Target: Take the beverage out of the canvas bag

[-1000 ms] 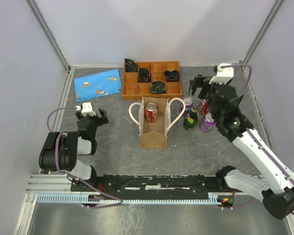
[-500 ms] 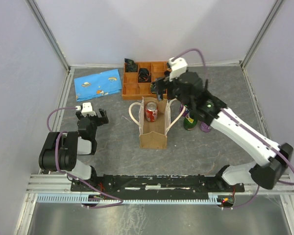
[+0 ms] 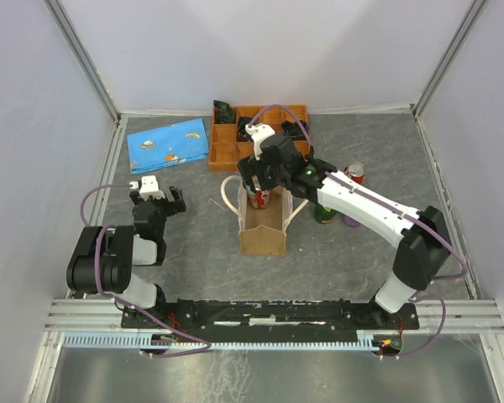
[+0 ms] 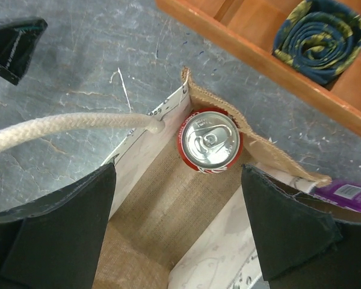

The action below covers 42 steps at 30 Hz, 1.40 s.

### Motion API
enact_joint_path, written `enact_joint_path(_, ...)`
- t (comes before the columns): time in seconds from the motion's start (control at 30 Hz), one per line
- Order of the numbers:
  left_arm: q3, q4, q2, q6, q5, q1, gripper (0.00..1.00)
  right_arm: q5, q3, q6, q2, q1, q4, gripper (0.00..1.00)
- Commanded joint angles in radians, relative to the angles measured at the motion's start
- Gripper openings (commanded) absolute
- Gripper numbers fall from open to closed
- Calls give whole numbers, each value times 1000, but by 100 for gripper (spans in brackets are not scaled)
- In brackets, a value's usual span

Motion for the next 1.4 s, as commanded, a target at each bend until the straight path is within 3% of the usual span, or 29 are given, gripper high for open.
enact_joint_path(0.0,24,39,6,45,-5,-4,99,-17,51,24,46,5,19,93)
enact_joint_path(0.43,24,40,6,45,-6,-4,99,104,47,47,146,4,16,98)
enact_joint_path(1.0,24,39,6,44,-6,-4,99,162,71,51,267,-3,44,96)
enact_joint_path(1.27,24,38,6,44,-6,-3,99,113,82,54,317,-6,43,68)
enact_joint_path(1.3,24,40,6,44,-7,-3,99,105,82,56,321,-6,43,62)
enact_joint_path(1.37,24,39,7,44,-6,-4,99,83,84,56,325,-5,41,40)
